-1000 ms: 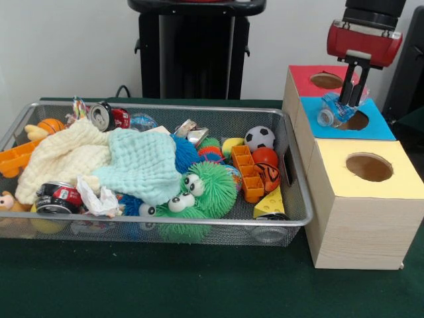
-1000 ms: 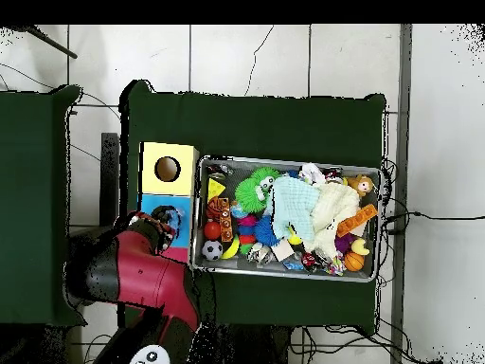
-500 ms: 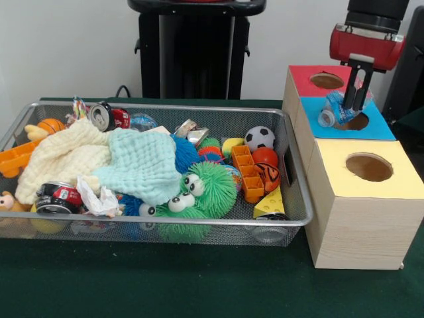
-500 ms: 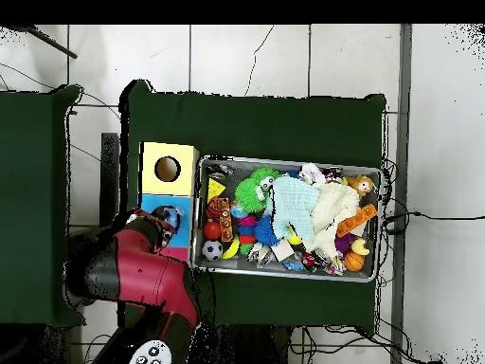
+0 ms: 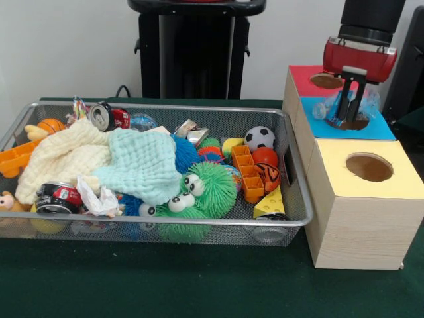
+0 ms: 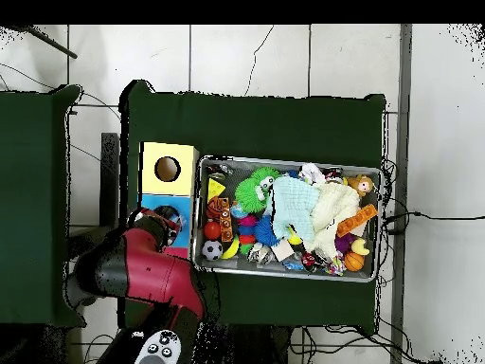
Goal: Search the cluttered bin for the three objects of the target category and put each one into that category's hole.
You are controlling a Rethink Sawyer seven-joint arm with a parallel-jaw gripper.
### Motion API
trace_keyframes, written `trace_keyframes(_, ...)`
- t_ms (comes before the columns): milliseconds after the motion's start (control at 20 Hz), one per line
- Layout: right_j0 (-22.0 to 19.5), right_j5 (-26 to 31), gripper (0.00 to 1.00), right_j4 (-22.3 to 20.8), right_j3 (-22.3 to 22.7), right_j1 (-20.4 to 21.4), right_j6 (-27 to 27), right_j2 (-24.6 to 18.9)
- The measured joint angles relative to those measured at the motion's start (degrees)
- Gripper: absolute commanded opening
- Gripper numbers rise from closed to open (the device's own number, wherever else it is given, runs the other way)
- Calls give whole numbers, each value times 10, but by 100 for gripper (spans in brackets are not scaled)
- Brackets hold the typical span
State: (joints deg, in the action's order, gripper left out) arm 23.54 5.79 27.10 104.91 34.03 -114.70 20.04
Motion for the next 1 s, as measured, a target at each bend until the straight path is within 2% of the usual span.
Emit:
trace_keyframes(500,-3,-14,0,0,6,-8,0,-4)
trace_keyframes(1000,4,-4,0,0,6,-2,0,-2)
